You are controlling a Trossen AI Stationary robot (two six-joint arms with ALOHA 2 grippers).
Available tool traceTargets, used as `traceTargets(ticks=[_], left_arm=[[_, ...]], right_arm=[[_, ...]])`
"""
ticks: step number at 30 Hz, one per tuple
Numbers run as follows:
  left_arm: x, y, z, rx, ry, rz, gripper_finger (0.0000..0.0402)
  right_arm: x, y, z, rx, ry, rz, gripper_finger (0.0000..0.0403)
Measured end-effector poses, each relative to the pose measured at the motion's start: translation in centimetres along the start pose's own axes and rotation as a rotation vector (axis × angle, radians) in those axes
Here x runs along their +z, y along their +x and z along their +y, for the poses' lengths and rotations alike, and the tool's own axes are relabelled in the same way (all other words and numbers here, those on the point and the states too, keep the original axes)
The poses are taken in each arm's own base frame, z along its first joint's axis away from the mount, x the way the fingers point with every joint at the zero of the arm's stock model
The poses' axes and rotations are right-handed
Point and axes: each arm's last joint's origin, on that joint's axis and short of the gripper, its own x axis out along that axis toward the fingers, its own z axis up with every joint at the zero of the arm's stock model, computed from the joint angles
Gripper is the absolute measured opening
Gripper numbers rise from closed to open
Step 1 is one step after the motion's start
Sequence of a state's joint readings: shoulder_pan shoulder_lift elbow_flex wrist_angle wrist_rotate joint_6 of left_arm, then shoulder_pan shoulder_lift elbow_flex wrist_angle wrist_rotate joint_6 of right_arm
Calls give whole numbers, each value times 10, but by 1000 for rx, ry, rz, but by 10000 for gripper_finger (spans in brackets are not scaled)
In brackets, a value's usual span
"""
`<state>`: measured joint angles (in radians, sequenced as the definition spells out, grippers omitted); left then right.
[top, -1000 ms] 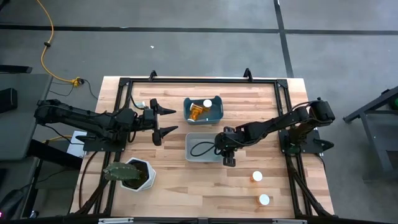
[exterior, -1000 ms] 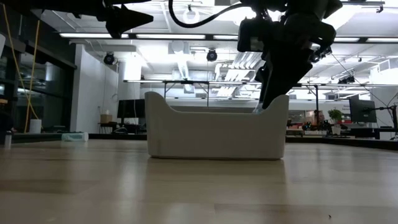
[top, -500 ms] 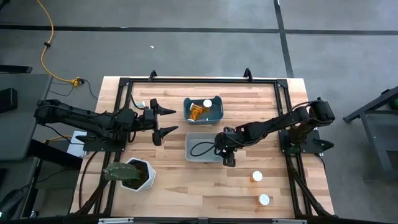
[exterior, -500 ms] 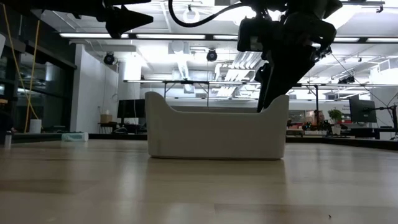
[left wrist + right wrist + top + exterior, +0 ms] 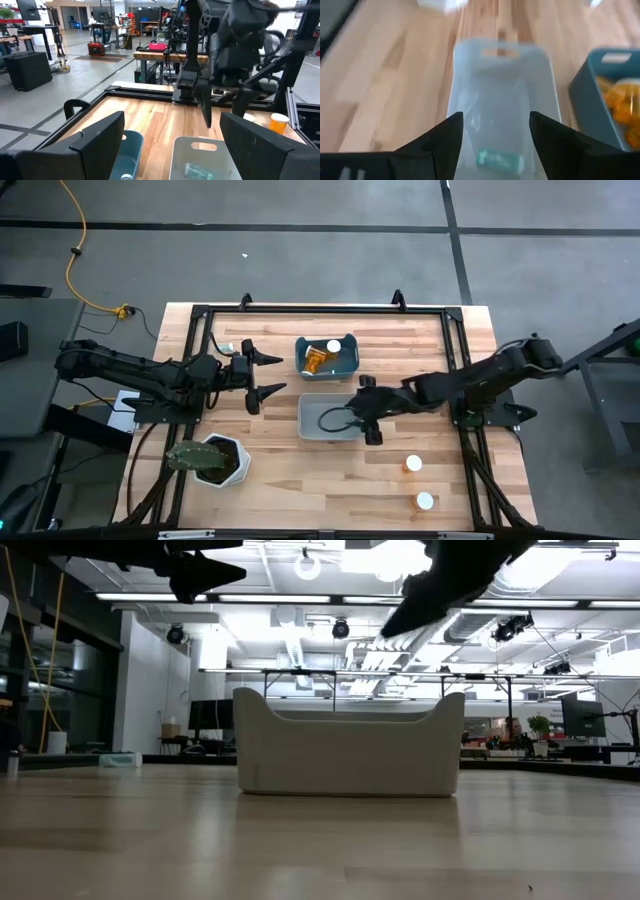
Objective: Pick and place medicine bottles into bin by pill shape (circle, oval)
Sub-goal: Put the green tablet bottle into the gray bin
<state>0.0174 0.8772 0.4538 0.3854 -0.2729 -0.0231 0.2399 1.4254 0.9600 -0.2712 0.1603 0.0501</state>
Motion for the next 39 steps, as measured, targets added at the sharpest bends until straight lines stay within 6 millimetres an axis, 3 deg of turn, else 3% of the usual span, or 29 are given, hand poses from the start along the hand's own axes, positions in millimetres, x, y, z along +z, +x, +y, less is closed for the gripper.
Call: traceTargets(ticks=[7,11,14,20,39], left_arm=[[0,0,0,0,-1,-3,319],[1,0,0,-1,-3,-10,319],[1,0,0,-1,-3,-11,319],[1,0,0,-1,-1,-6,319],[1,0,1,10,-3,-5,319]], right_arm=[[-41,-20,-4,-55,49,-377,222],[-45,-36,-14,-115,9,-642,222],[-39,-49,-26,-214,22,-740,222],[-26,-67,-43,-274,74,-732,222],[-32,-62,-42,-234,61,-645,222]])
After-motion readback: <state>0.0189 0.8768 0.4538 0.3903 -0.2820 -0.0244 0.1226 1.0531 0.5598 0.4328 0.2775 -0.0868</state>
